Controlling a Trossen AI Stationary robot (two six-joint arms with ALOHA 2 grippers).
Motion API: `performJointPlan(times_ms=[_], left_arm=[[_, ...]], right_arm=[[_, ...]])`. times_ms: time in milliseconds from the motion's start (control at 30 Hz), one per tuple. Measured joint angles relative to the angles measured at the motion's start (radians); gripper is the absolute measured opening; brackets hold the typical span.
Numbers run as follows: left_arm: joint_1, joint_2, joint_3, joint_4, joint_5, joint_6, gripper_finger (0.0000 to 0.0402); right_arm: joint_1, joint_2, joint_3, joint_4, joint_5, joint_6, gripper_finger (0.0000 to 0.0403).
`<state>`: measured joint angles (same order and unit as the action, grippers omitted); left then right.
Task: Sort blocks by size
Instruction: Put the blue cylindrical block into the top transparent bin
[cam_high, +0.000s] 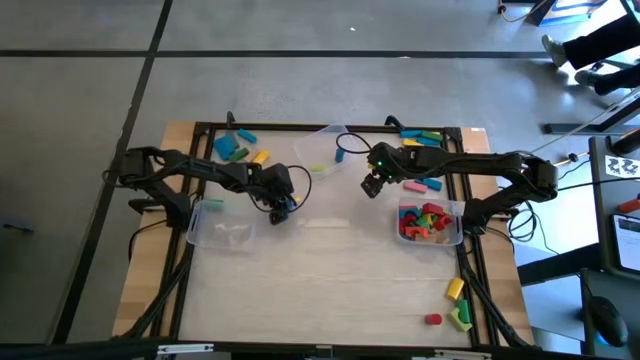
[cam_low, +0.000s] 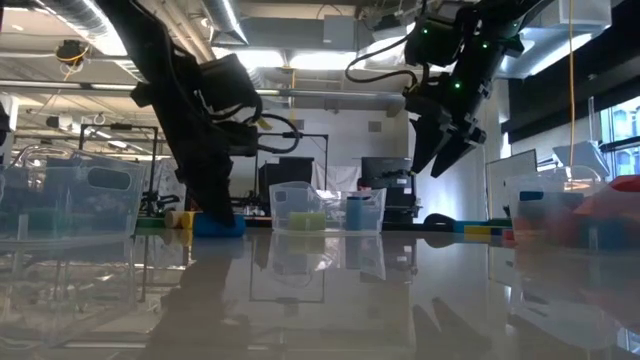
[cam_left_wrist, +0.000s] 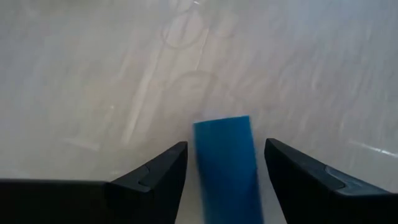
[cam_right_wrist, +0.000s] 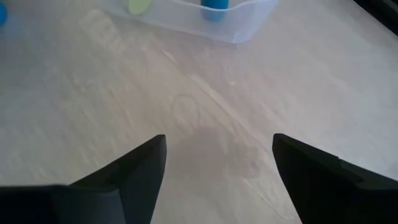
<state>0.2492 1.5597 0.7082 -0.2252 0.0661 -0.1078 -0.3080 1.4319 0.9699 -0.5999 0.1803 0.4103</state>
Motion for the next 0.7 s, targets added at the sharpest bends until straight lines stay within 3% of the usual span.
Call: performJointPlan(times_ms=[300,500,700], left_arm=[[0.06,-0.001,0.0,-0.019,0.009,0.152,0.0123],[0.088,-0.002,0.003,-0.041,0.042,0.309,0.0123],[0.099,-0.018,0.124,-0.174,0.04,0.343,0.0123]], right_arm=[[0.0,0.0,0.0,0.0,0.019,-0.016,0.0293],[0.0,0.0,0.0,0.0,0.019,-0.019,0.0293],[0.0,0.0,0.0,0.0,0.019,-0.024,0.0293]])
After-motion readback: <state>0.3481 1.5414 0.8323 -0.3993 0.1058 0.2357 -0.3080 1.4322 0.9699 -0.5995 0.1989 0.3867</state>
